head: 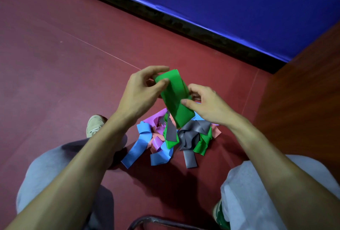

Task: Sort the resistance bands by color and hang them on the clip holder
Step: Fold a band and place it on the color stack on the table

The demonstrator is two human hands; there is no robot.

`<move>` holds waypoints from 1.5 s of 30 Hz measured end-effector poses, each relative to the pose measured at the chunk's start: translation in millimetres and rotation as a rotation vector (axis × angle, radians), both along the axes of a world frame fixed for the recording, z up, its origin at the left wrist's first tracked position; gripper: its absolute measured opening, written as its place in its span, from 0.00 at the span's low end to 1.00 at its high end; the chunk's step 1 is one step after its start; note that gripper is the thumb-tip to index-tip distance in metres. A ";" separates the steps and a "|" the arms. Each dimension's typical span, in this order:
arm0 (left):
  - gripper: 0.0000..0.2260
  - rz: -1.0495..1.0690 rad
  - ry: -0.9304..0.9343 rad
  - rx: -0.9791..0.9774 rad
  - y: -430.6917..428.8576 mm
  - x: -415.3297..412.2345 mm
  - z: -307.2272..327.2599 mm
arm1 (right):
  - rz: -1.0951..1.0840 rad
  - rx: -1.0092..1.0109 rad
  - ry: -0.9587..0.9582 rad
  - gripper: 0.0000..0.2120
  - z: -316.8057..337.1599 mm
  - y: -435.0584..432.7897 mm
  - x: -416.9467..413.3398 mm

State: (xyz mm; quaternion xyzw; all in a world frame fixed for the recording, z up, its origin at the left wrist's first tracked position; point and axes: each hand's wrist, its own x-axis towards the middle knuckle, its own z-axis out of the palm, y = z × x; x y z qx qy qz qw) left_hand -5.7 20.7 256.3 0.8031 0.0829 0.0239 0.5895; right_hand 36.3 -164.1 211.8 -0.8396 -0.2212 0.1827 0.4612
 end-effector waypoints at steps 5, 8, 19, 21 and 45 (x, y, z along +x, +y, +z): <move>0.05 0.003 -0.035 0.038 -1.7 -0.7 3.2 | 0.030 0.028 0.043 0.10 -0.9 -1.7 0.8; 0.02 -0.012 -0.086 0.069 -1.6 0.2 6.5 | 0.041 0.000 0.056 0.06 -1.1 -4.7 2.1; 0.14 -0.141 -0.230 0.027 -0.9 -6.2 22.6 | 0.074 -0.052 0.097 0.13 0.8 -0.9 -0.2; 0.15 -0.131 -0.247 0.020 1.5 -6.2 23.9 | 0.073 -0.050 0.095 0.13 -0.6 0.2 0.2; 0.11 0.090 -0.213 -0.192 5.5 1.7 16.2 | 0.079 -0.043 0.109 0.10 -8.9 17.9 -4.2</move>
